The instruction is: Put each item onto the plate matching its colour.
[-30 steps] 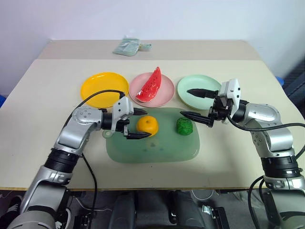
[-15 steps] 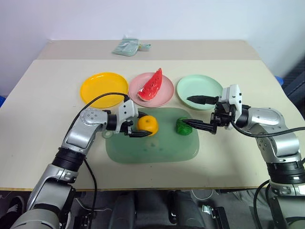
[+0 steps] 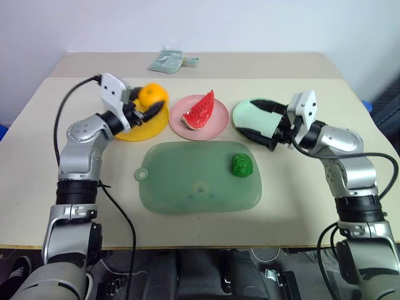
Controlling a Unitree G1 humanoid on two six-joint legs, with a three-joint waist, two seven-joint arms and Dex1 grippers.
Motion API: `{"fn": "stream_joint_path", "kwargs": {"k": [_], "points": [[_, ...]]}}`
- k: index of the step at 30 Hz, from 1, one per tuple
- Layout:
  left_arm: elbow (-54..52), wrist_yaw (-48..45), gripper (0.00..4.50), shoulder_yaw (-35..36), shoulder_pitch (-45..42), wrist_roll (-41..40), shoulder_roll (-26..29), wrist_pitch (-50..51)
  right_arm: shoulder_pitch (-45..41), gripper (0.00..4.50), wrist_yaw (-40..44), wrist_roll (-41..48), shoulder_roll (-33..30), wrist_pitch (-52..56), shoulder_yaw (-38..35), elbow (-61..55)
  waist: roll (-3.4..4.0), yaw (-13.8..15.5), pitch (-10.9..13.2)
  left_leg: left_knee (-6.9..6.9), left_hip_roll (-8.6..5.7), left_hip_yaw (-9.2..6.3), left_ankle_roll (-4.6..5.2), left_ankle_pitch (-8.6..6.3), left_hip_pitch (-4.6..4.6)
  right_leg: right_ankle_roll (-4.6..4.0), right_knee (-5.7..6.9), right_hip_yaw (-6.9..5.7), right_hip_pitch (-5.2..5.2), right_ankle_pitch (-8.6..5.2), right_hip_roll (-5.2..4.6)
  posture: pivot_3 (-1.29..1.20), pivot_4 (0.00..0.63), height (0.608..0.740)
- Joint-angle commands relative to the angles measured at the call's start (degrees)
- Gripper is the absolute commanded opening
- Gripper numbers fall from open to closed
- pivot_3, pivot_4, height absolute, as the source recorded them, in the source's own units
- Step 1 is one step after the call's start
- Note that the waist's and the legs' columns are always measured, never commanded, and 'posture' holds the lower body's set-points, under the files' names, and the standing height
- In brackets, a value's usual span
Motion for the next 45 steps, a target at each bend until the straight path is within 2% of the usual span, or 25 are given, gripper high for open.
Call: {"fn": "stream_joint_path", "kwargs": {"k": [1, 7, 13, 16, 20, 22, 25, 29, 31, 32, 34, 37, 41, 45], "points": [[4.66, 8.94, 3.25, 2.13, -4.04, 2.76, -1.06, -4.63, -0.17, 4.13, 0.23, -0.13, 0.45, -1.12, -0.26, -0.69, 0.0, 0.02, 0.0, -0.01, 0.0, 0.01, 0.02, -0.01, -0.02, 0.0, -0.02, 0.0, 0.0, 0.0, -0.01, 0.0, 0.15, 0.74], [15.55, 16.22, 3.25, 1.79, -5.86, 5.82, -3.23, -8.74, 0.24, 4.13, -0.38, -0.59, 0.76, -0.93, -0.01, -0.96, 0.0, -0.22, 0.0, -0.01, -0.02, 0.06, 0.01, -0.01, 0.02, 0.04, 0.01, 0.0, 0.0, 0.03, -0.03, 0.0, 0.15, 0.74], [20.47, 16.11, 3.25, 2.04, -5.66, 5.4, -3.64, -9.87, 1.79, 4.13, -0.17, 0.6, 0.29, 0.42, -0.64, -3.21, 0.0, -0.23, 0.0, -0.02, -0.02, 0.06, 0.01, 0.0, 0.01, 0.04, -0.01, 0.0, -0.01, 0.03, -0.01, 0.0, 0.15, 0.74], [20.85, 14.25, 4.43, 1.84, -5.26, 4.86, -3.68, -9.71, 2.06, 4.13, -0.23, 0.1, -0.01, 0.03, -0.69, -3.18, 0.0, -0.15, 0.0, -0.02, -0.02, 0.06, 0.0, 0.0, 0.01, 0.04, 0.0, 0.0, -0.01, 0.03, -0.02, 0.0, 0.15, 0.74], [19.5, 11.18, 4.48, 0.68, -4.86, 5.55, -2.89, -11.24, 2.04, 4.13, 0.12, 0.2, -0.07, 0.22, -0.53, -3.23, 0.0, -0.19, 0.0, -0.02, -0.02, 0.06, -0.01, 0.0, 0.01, 0.04, 0.0, 0.0, 0.0, 0.03, -0.02, 0.0, 0.15, 0.74], [17.59, 9.59, 4.48, 0.95, -4.55, 5.41, -1.91, -13.13, 2.17, 4.13, 0.5, 0.3, -0.26, 0.5, -0.38, -3.44, 0.0, -0.21, 0.0, -0.02, -0.02, 0.06, -0.01, 0.0, 0.01, 0.04, 0.0, 0.0, 0.0, 0.03, -0.01, 0.0, 0.15, 0.74], [11.67, 2.68, 4.48, 2.76, -3.31, 0.91, 0.0, -11.8, 3.33, 4.13, 2.61, 1.82, -1.41, 3.65, 0.13, -5.53, 0.0, -0.26, 0.0, -0.03, -0.01, 0.06, -0.01, 0.0, 0.01, 0.04, 0.0, 0.0, -0.01, 0.03, -0.01, 0.0, 0.15, 0.74], [-2.0, -14.56, 4.48, 4.11, 1.06, -11.67, 3.71, -2.95, 6.47, 4.13, 6.39, 2.67, -4.19, 7.47, 1.45, -8.68, 0.0, -0.29, 0.0, -0.04, 0.0, 0.07, -0.01, 0.0, 0.01, 0.04, 0.0, 0.0, -0.01, 0.03, -0.01, 0.0, 0.15, 0.74], [-10.65, -24.02, 4.48, 2.62, 5.3, -18.71, 7.61, 6.28, 6.86, 4.13, 6.53, 2.16, -4.89, 8.77, 1.88, -8.75, 0.0, -0.43, 0.0, -0.04, 0.0, 0.07, -0.01, 0.0, 0.02, 0.04, 0.0, 0.0, -0.01, 0.03, -0.02, 0.0, 0.15, 0.74], [-15.01, -28.65, 4.48, 1.29, 8.4, -19.79, 9.75, 6.72, 6.79, 4.13, 6.8, 2.11, -5.14, 10.13, 2.46, -8.69, 0.01, -0.74, -0.01, -0.04, 0.01, 0.07, -0.01, 0.0, 0.02, 0.03, 0.01, 0.01, -0.01, 0.02, -0.01, 0.0, 0.15, 0.74], [-20.37, -33.77, 4.48, -0.24, 12.73, -21.58, 13.11, 9.64, 6.59, 4.13, 6.96, 1.53, -5.43, 12.72, 3.9, -8.49, 0.04, -1.12, -0.02, -0.04, 0.02, 0.08, -0.01, 0.0, 0.05, 0.02, 0.03, 0.02, 0.0, 0.02, -0.01, 0.0, 0.15, 0.74], [-24.7, -37.62, 4.48, -0.85, 17.39, -21.12, 15.31, 7.91, 7.05, 4.13, 7.53, -2.04, -6.82, 13.41, 7.47, -8.24, 0.03, -1.3, -0.02, -0.04, 0.03, 0.06, -0.01, 0.0, 0.06, 0.01, 0.05, 0.01, 0.0, 0.01, -0.01, 0.0, 0.15, 0.74], [-26.22, -41.4, 4.48, -2.43, 20.49, -20.04, 16.76, 7.23, 6.9, 4.13, 6.31, -3.62, -6.53, 16.24, 9.53, -8.06, 0.04, -1.37, -0.02, -0.04, 0.03, 0.06, 0.0, 0.0, 0.04, 0.0, 0.02, 0.02, -0.01, 0.0, -0.01, 0.0, 0.15, 0.74], [-26.31, -40.99, 4.48, -3.04, 20.41, -18.73, 15.86, 5.46, 7.34, 4.13, 5.78, -6.3, -7.06, 17.03, 11.46, -6.76, 0.03, -1.34, -0.02, -0.04, 0.02, 0.06, 0.0, 0.0, 0.04, 0.0, 0.01, 0.01, -0.01, 0.01, -0.01, 0.0, 0.15, 0.74]]}}
